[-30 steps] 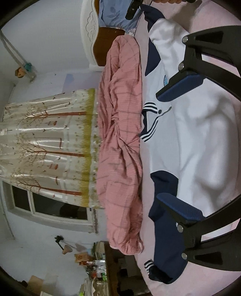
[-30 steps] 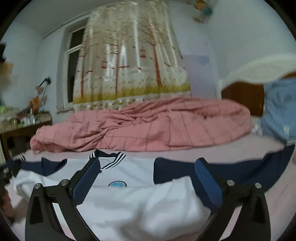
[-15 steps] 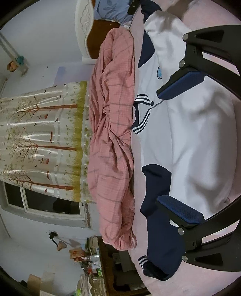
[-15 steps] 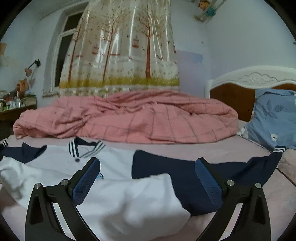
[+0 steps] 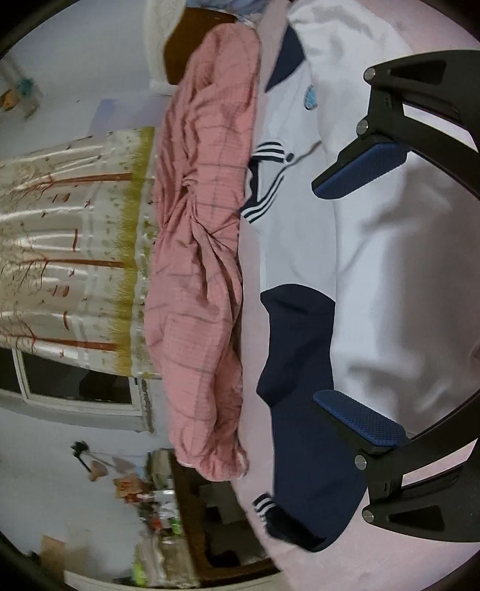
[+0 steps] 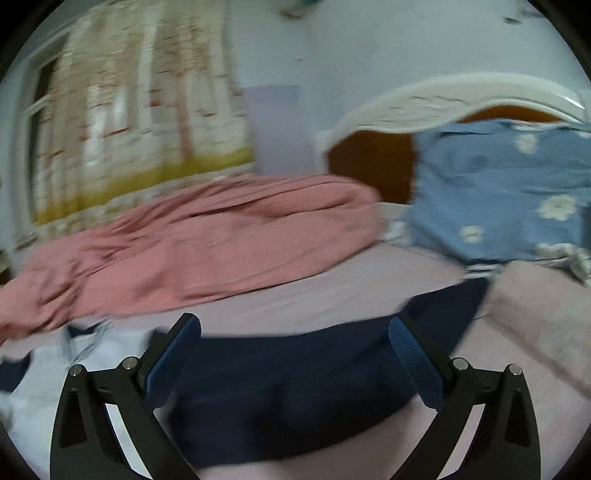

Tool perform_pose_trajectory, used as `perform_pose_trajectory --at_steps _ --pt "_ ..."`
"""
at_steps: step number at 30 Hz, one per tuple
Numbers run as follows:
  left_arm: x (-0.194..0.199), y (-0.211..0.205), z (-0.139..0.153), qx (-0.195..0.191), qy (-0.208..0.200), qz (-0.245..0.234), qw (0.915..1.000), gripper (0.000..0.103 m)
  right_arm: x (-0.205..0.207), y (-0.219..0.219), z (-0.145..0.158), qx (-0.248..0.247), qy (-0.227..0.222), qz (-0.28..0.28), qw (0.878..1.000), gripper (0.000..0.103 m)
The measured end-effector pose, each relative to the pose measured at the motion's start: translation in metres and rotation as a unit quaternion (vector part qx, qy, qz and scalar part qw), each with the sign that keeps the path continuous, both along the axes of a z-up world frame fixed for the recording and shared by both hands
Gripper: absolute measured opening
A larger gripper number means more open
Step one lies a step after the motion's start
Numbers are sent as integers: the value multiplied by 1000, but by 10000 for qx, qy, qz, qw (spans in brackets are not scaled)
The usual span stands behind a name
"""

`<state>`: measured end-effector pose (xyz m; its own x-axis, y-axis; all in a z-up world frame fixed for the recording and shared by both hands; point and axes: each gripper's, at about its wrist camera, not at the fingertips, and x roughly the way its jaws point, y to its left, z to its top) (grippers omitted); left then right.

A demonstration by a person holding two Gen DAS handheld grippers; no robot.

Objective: Fold large clothes
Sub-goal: 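Move the right tool to the navy sleeve cuff and grasp it, then carry the navy sleeve with the right tool across the jacket body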

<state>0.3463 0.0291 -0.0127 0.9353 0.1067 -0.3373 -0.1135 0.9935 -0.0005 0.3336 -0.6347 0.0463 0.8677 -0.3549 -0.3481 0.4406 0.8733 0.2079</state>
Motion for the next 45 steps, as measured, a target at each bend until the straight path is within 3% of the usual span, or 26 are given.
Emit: perform_pose_trajectory --at_steps 3,6,12,14,15,16,18,19,22,25,29,35,40,43,45 --pt "-5 -19 -1 418 -124 -108 9990 103 12 -85 -17 504 215 -613 9966 89" --pt "-8 -28 -1 645 -233 -165 9975 103 19 -140 -40 614 581 -1182 9894 87" --pt "-2 -25 -3 588 -98 -164 9981 103 39 -217 -101 2135 786 -967 9689 83" --pt "-1 -23 -3 523 -56 -148 9985 103 45 -222 -105 2236 682 -982 9673 83" --pt "-1 -22 -4 504 -53 -143 9986 103 45 -219 -104 2163 578 -993 9695 75" --pt "-1 -22 -4 501 -57 -141 9986 103 45 -216 -104 2106 534 -964 9713 45" --pt "-2 -22 -4 535 -80 -140 9984 103 49 -213 -102 1979 607 -933 9739 7" --pt "-2 -22 -3 548 -99 -146 9983 103 49 -207 -96 1760 607 -976 9777 6" --pt "-3 -23 -3 607 -143 -160 9979 103 44 -176 -68 884 409 -1108 9890 4" --pt "1 -25 -4 650 -50 -184 9977 103 35 -137 -33 300 79 -889 9956 4" --pt "5 -29 -6 708 79 -185 9973 103 38 -76 26 193 -381 -391 9983 4" --pt "5 -23 -7 493 -10 -115 9987 103 101 40 114 -213 -189 136 9995 4" --pt "5 -12 -8 164 51 -109 9998 103 147 167 142 -302 -202 942 9949 4" --pt "5 9 -3 -189 104 -138 9997 103 164 246 140 -376 -175 1301 9906 4" --pt "-2 23 7 -39 -43 -354 9994 103 175 289 129 -109 -113 1510 9884 4"
